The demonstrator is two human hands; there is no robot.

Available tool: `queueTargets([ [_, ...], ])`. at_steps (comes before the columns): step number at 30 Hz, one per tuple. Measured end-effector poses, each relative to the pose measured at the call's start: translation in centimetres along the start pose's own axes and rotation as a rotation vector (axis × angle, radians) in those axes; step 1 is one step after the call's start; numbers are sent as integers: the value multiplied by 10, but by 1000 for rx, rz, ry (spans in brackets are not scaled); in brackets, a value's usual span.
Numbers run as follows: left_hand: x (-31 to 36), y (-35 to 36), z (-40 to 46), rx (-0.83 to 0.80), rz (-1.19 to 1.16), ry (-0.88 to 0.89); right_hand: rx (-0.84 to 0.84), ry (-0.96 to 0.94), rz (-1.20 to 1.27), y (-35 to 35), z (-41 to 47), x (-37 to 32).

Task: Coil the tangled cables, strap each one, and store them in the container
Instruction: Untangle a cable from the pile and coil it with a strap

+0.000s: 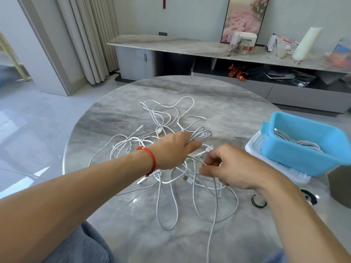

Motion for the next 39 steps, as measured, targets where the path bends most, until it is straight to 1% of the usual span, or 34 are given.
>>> queueTargets([
  [2, -3, -2, 1, 18, 50, 5, -93, 17, 72, 0, -6, 9],
  [3, -3, -2, 1, 22, 60, 5, -92, 2, 152, -1, -9, 12],
  [4, -4, -2, 2, 27, 61, 4, -54, -21, 230, -4, -10, 12],
  [6, -5, -1, 4, 15, -16, 14, 135, -63, 284, -17, -11, 11],
  [7, -5, 1, 6, -5, -132, 30, 223, -88, 324, -23, -12, 10],
  [8, -7, 2, 6, -32, -281, 46, 265, -124, 431, -25, -11, 9],
  [10, -8, 6, 5, -106, -548, 80, 251, -200, 720, -22, -9, 6],
  [11, -7, 8, 3, -155, -656, 111, 256, -222, 805, -21, -9, 4],
  [13, -3, 12, 0, -241, -798, 176, 309, -246, 878, -22, -10, 1],
  [16, 1, 13, -4, -280, -829, 231, 348, -304, 864, -27, -9, -1],
  [18, 3, 12, -6, -280, -829, 270, 293, -350, 859, -28, -10, -3],
  [20, 4, 11, -9, -288, -819, 301, 248, -386, 915, -26, -9, -3],
  [22, 6, 12, -10, -301, -824, 317, 278, -391, 961, -26, -8, -2],
  [27, 11, 19, -8, -336, -931, 330, 368, -422, 1065, -24, -5, -5],
  [29, 12, 19, -9, -353, -948, 325, 391, -441, 1059, -23, -5, -7],
  [33, 14, 20, -11, -409, -910, 330, 469, -445, 1041, -27, -8, -4],
  [36, 17, 20, -14, -428, -897, 359, 477, -439, 934, -31, -11, -2],
  [39, 23, 15, -17, -426, -813, 406, 485, -434, 927, -33, -12, 0],
])
Point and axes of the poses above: each hand's wrist, its own z-axis towards the middle knuckle, its own y-axis out of the palm, x = y × z, the point moved 6 cm from there along z, towards the middle knuckle, and after that the axes turned 14 degrees about -x, right-handed, at the moved point
